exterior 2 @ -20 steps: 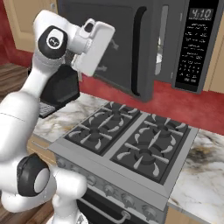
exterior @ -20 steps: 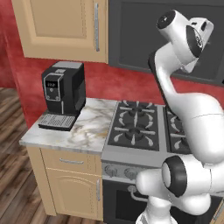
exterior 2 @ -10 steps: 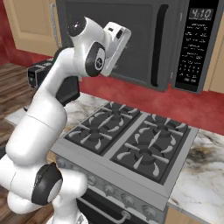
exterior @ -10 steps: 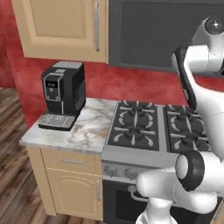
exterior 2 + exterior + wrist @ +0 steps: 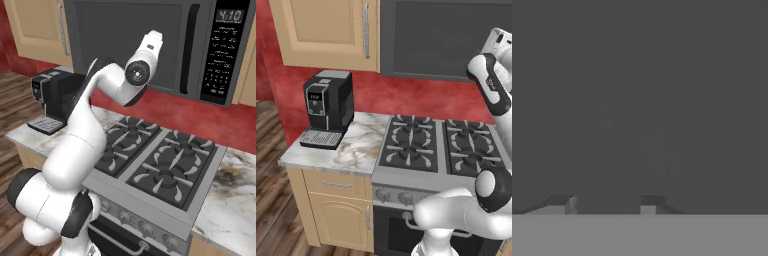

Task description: Place the bowl containing the corn and kebab skewer in the microwave. Close the microwave door and press the start button to microwave the meal.

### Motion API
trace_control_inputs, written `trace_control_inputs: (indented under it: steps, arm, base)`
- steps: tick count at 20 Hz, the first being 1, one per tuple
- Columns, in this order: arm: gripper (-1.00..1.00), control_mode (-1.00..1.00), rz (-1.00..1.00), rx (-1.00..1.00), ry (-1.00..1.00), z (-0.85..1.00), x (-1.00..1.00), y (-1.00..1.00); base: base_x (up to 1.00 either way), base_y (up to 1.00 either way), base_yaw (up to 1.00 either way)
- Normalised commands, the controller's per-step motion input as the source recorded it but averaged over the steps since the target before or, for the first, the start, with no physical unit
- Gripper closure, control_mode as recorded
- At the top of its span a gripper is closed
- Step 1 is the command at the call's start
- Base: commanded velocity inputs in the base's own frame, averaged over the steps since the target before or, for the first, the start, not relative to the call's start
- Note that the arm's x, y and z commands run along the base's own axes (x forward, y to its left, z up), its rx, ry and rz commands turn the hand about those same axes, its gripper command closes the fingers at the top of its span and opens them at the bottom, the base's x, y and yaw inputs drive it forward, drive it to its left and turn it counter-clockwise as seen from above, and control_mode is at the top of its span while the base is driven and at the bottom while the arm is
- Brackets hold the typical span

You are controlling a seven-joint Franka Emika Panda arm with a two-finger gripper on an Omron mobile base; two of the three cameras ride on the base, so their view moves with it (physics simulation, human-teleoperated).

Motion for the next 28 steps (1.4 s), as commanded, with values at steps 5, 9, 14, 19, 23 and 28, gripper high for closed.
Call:
trace_control_inputs:
  steps: [5,9,14,19,23,28]
  arm:
    - [-1.00,-1.00,0.05,0.00,-0.11,0.00,0.82,0.00]
    - [-1.00,-1.00,0.00,-0.11,-0.05,0.00,-0.33,0.00]
    - [-1.00,-1.00,0.00,-0.14,0.00,0.08,-0.97,-0.15]
    - [-1.00,-1.00,0.00,-0.07,0.00,0.35,-1.00,-0.42]
    - [-1.00,-1.00,0.00,-0.14,0.09,0.40,-0.99,-0.51]
    - [-1.00,-1.00,0.00,-0.13,0.10,0.00,-0.68,-0.64]
  base:
    - [0.00,0.00,0.00]
    - [0.00,0.00,0.00]
    - [0.00,0.00,0.00]
    - [0.00,0.00,0.00]
    - [0.00,0.00,0.00]
    - [0.00,0.00,0.00]
